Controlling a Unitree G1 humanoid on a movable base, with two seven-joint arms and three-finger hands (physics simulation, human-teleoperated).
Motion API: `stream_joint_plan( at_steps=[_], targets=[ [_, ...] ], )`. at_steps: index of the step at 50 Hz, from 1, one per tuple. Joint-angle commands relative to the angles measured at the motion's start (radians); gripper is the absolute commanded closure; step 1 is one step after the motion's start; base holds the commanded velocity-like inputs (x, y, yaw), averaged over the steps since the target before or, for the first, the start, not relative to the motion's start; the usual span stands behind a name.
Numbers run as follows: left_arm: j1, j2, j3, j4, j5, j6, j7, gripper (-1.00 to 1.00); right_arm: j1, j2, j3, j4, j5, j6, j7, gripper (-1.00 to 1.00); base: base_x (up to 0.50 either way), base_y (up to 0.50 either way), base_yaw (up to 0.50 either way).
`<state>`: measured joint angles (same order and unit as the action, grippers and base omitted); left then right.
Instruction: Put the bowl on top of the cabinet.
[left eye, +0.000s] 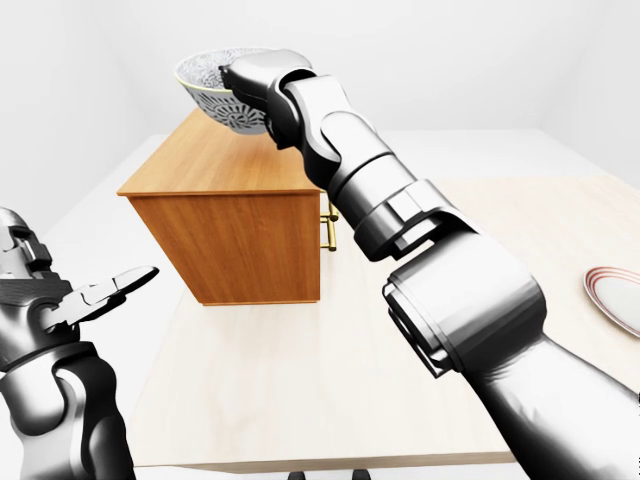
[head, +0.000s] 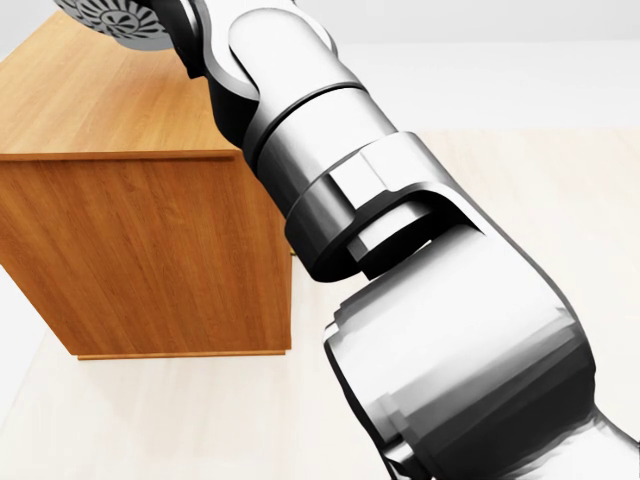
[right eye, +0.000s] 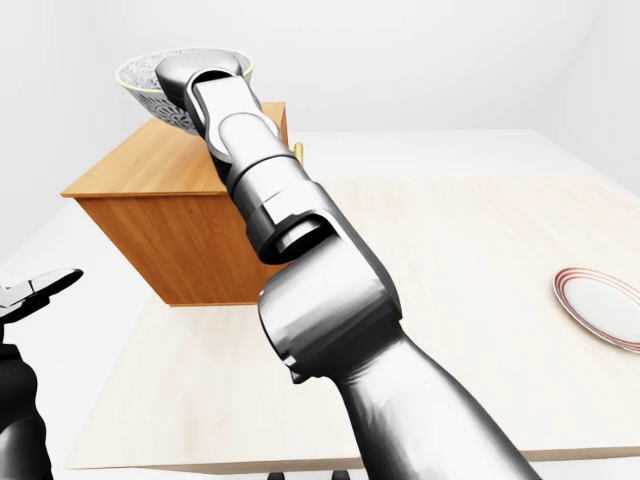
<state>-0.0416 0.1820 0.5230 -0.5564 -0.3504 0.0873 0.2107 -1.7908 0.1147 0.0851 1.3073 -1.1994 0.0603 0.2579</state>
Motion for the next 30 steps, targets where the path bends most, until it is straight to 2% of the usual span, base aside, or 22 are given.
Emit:
stream_joint_plan(
  at_steps=[1,30],
  targets=[
    [0.002,-0.002,-0.001,0.000,0.001,0.000,-0.001,-1.00,0.015,-0.007,0.000,-0.014,0.050,0.015,-0.025,1.00,0.00,0.00,0.00],
    [0.001,-0.002,0.002,-0.010,0.000,0.000,0.000,-1.00,0.070,-0.015,0.000,-0.008,0.045,0.027,-0.038,1.00,0.00,0.00,0.00]
  ],
)
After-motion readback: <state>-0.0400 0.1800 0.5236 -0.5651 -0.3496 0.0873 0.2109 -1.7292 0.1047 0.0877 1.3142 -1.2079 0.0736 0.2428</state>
